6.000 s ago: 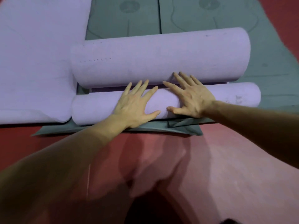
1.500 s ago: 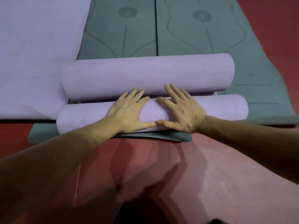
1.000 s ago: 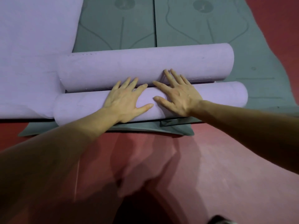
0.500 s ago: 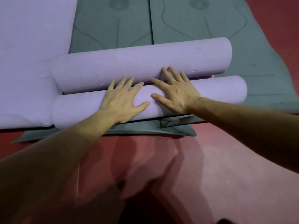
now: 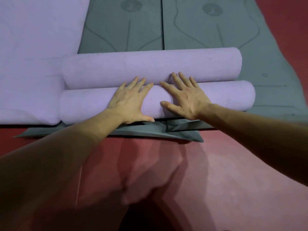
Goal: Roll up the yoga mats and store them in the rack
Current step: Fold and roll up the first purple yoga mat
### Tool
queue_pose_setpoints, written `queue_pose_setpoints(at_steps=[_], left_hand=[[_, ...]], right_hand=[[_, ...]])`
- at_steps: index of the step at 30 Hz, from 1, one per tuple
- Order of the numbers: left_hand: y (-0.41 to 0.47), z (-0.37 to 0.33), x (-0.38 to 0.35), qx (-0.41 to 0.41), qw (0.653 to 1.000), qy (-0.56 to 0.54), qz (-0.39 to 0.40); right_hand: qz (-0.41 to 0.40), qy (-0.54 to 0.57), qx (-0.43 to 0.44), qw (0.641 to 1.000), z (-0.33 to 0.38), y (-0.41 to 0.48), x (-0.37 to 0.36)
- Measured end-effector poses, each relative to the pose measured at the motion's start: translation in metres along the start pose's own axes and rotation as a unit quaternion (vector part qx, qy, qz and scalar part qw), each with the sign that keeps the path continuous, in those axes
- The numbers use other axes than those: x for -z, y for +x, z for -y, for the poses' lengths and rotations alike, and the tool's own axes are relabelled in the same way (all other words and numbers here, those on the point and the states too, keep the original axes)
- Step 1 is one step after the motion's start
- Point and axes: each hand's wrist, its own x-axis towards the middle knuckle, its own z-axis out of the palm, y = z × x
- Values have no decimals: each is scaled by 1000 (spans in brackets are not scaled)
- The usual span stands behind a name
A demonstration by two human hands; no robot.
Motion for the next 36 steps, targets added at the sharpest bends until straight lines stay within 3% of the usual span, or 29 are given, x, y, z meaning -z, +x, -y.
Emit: queue_pose_setpoints(at_steps=[9,23,31,36], left_hand=[[-23,-11,8,-11,996,-40,-78],[-61,-29,-3,-26,998,-46,-44],[-41,-24,-2,5,999,-45,-27],[-29,-16,-1,1,999,-35,-28]], right_hand=[[-1,-10,18,1000,0,-37,7],[50,-5,43,998,24,-54,1],[16,37,-8,999,24,-27,9],[14,12,31,999,37,-49,-6]])
